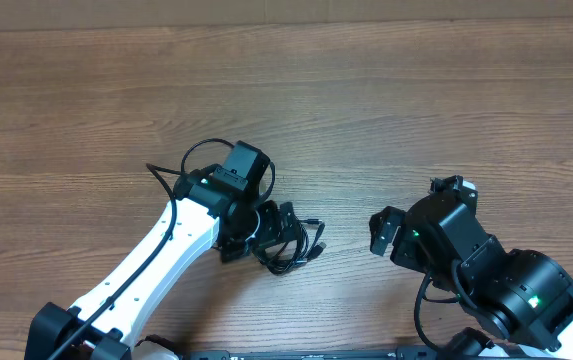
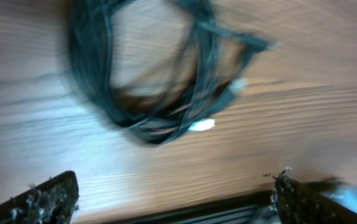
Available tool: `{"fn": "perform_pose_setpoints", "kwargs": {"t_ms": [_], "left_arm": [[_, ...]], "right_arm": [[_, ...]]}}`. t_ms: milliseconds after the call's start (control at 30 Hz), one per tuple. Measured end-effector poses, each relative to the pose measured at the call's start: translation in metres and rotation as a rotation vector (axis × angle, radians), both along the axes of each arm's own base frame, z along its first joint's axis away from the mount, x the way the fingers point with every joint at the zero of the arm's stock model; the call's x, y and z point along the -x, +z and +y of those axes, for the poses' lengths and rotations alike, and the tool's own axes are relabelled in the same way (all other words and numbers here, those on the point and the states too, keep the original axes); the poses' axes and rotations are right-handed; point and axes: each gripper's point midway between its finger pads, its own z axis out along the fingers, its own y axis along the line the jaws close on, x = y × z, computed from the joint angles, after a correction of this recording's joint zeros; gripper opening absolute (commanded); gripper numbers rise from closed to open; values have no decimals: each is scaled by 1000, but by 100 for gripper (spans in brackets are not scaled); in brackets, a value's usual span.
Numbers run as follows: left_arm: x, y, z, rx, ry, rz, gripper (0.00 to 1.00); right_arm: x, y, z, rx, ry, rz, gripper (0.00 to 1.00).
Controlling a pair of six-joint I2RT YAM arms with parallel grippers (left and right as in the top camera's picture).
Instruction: Untangle cables
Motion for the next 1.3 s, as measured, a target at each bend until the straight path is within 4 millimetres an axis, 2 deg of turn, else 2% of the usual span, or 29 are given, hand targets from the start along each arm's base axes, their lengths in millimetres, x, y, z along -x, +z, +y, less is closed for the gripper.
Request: {"fn": "perform_pose_setpoints", "kwargs": {"t_ms": [100, 200, 300, 333, 367, 400, 433, 467, 600, 700, 867, 933, 1000, 1167, 1200, 1233, 1267, 1300], "left_arm": [[8, 11, 22, -123, 1, -8, 94], [-3, 36, 35, -178, 40, -117, 85], [-14, 57, 39, -176, 72, -220, 64], [-15, 60, 41, -178, 81, -236, 62], [-16, 62, 42, -181, 85, -249, 67], [-18, 62, 43, -186, 85, -258, 78], [-21, 62, 43, -192, 88, -267, 82], [-24, 61, 43, -198, 93, -277, 80], [-34, 45, 46, -246, 106, -278, 54], [-33, 26, 48, -285, 93, -226, 49], [-42, 2, 43, -311, 84, -185, 63], [-49, -5, 40, -316, 84, -190, 73], [-58, -15, 38, -327, 85, -197, 78], [-81, -44, 34, -366, 91, -218, 75], [-85, -50, 33, -375, 93, -224, 67], [-89, -57, 33, -384, 93, -227, 54], [-92, -63, 33, -392, 91, -229, 28], [-95, -70, 33, -401, 96, -226, 6]], "right_arm": [[1, -5, -7, 38, -12, 12, 100], [1, -13, -8, 70, -17, 33, 100], [-2, -20, -7, 94, -19, 56, 100], [-4, -21, -6, 100, -19, 61, 100], [-5, -23, -5, 105, -20, 67, 100], [-6, -25, -4, 110, -19, 72, 100], [-7, -27, -4, 116, -19, 79, 100], [-8, -29, -3, 124, -19, 87, 100], [-10, -36, -1, 143, -18, 110, 100], [-11, -37, -1, 146, -18, 115, 100], [-13, -36, 1, 137, -19, 105, 100], [-13, -36, 2, 136, -18, 105, 100], [-12, -36, 2, 135, -17, 108, 100], [-11, -36, 3, 129, -13, 113, 100], [-11, -36, 3, 128, -12, 114, 100], [-11, -37, 3, 128, -12, 115, 100], [-11, -36, 3, 127, -12, 114, 100], [-11, -37, 3, 128, -12, 115, 100]]}}
